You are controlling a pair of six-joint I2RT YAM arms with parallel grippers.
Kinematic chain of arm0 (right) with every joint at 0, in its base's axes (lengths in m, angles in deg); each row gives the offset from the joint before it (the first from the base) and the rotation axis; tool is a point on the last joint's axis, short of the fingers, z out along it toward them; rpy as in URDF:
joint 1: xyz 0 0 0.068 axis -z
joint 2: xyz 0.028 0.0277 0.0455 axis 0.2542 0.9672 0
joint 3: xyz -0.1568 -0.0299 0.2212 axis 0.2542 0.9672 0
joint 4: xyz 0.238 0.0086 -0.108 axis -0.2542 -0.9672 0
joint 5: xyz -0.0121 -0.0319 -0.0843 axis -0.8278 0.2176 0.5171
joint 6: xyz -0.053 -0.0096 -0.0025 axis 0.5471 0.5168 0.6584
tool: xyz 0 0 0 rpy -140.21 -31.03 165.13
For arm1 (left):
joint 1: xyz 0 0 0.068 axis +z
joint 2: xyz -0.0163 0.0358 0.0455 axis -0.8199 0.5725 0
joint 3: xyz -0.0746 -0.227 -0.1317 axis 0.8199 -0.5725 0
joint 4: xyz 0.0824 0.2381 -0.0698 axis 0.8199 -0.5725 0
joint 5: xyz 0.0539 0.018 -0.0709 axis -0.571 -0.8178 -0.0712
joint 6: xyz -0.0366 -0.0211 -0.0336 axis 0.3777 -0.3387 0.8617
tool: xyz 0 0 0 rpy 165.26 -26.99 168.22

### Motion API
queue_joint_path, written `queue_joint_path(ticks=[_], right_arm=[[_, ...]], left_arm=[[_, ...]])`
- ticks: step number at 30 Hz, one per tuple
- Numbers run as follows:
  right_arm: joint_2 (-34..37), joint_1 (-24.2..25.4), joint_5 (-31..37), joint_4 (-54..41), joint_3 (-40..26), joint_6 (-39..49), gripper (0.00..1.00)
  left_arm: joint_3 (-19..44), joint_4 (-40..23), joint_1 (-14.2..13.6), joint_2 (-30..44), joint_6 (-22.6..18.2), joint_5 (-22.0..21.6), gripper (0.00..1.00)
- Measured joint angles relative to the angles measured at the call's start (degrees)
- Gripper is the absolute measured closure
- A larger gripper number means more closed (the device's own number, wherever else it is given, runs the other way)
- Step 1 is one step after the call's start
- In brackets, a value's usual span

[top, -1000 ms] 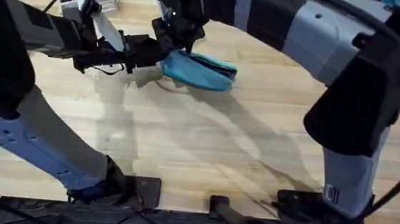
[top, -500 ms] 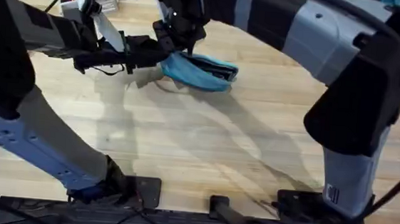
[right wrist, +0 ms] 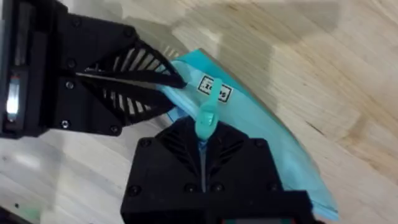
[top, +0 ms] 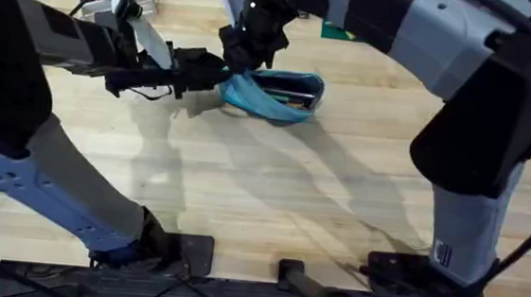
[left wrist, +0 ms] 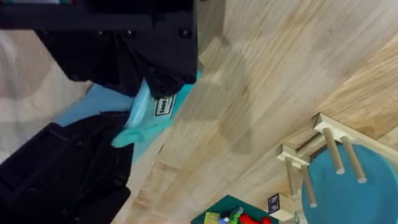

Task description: Unzip the bag, pick up the pens from the table one at a time and place them inside, then zip the bag closed.

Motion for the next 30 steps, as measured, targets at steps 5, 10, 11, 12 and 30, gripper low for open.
queue_joint_path(ticks=[5, 10, 11, 12, 30], right_arm=[[0.0, 0.9, -1.4, -2.1, -0.3, 4.1, 0.970], [-0.3, 1.8, -2.5, -4.4, -0.6, 6.8, 0.970], [-0.3, 1.9, -2.6, -4.6, -0.6, 7.1, 0.970], [-0.4, 2.0, -2.8, -4.8, -0.6, 7.3, 0.970], [-0.4, 2.3, -3.4, -5.9, -0.9, 9.4, 0.970]], left_arm=[[-0.1, -0.2, -0.7, 0.0, 0.0, 0.4, 0.958], [-0.3, -0.6, -1.3, 0.0, 0.0, 1.3, 0.959], [-0.4, -0.6, -1.4, 0.0, 0.0, 1.4, 0.959], [-0.4, -0.6, -1.4, 0.0, 0.0, 1.5, 0.959], [-0.5, -0.6, -1.4, 0.0, 0.0, 2.1, 0.959]])
